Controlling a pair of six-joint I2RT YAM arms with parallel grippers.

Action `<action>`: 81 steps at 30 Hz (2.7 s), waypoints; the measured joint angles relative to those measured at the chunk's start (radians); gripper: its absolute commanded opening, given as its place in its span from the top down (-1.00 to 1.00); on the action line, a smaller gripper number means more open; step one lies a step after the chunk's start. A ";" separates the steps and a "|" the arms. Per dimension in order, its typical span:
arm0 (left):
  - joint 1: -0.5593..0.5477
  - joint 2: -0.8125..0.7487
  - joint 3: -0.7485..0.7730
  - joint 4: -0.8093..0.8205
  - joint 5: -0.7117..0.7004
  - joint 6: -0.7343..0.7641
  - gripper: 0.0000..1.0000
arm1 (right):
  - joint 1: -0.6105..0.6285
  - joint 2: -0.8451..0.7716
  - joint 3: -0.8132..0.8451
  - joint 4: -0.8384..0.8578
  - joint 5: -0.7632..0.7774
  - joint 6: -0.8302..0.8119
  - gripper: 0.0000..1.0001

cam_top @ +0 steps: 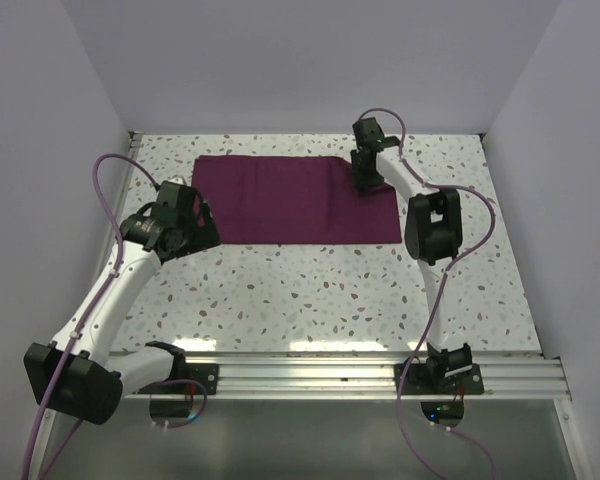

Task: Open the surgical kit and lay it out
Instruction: Open the surgical kit at the center of the board.

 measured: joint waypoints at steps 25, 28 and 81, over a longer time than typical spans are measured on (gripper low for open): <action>0.000 0.043 0.001 -0.007 -0.006 0.003 -0.88 | 0.000 0.019 -0.026 0.034 0.002 0.000 1.00; 0.000 0.058 0.005 -0.006 -0.005 0.003 -0.87 | 0.000 0.019 0.011 -0.005 0.027 -0.003 1.00; -0.059 -0.060 0.043 -0.142 -0.020 -0.085 -0.85 | -0.053 -0.015 -0.048 0.169 -0.113 0.079 -0.87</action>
